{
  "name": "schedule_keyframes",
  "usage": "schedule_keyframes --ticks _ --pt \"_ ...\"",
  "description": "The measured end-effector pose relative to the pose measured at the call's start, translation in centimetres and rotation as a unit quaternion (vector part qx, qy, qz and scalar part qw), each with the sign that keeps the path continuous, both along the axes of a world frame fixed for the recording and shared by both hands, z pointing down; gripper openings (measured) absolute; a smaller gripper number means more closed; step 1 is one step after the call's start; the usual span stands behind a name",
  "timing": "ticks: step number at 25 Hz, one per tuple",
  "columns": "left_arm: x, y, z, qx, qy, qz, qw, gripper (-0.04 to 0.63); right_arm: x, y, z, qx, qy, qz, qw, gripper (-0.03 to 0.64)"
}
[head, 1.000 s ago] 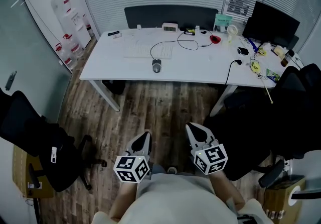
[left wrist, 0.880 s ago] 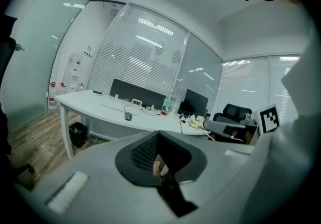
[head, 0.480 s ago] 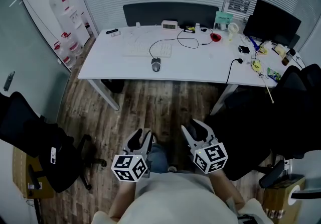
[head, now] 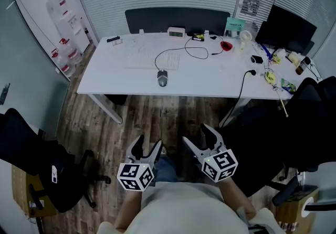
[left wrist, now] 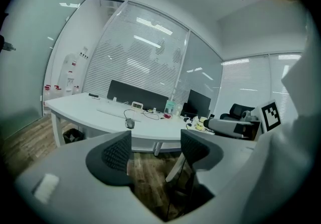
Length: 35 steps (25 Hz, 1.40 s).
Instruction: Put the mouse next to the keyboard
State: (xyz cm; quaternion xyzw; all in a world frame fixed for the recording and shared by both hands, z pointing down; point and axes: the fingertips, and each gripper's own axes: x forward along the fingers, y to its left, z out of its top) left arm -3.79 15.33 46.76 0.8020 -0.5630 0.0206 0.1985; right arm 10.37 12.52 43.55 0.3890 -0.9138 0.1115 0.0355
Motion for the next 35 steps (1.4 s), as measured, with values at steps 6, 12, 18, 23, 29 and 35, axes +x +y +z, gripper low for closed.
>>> schedule_keyframes --ticks 6,12,18,23,29,35 --pt "-1.5 -5.6 0.2 -0.004 0.004 0.014 0.9999 0.294 -1.7 -5.4 -0.1 -0.008 -0.008 0.009 1.000 0.327" --pt "-3.8 -12.1 -0.5 -0.005 0.001 0.036 0.9993 0.293 -4.1 -11.5 -0.8 -0.010 -0.013 0.023 1.000 0.327" --pt "-6.6 -18.6 -0.8 0.000 0.001 0.050 0.9988 0.293 -6.7 -17.5 -1.5 -0.004 -0.016 0.040 0.999 0.327" --pt "-8.8 -23.2 -0.6 -0.004 0.000 0.064 0.9980 0.293 -8.9 -21.8 -1.3 -0.007 -0.018 0.051 0.998 0.327" --pt "-10.8 -27.5 0.2 -0.007 0.004 0.075 0.9972 0.293 -10.7 -25.8 -0.3 -0.012 -0.005 0.064 0.998 0.327" --pt "-12.4 -30.6 1.4 -0.022 0.007 0.076 0.9968 0.293 -12.1 -29.3 2.0 -0.027 0.026 0.078 0.996 0.327"
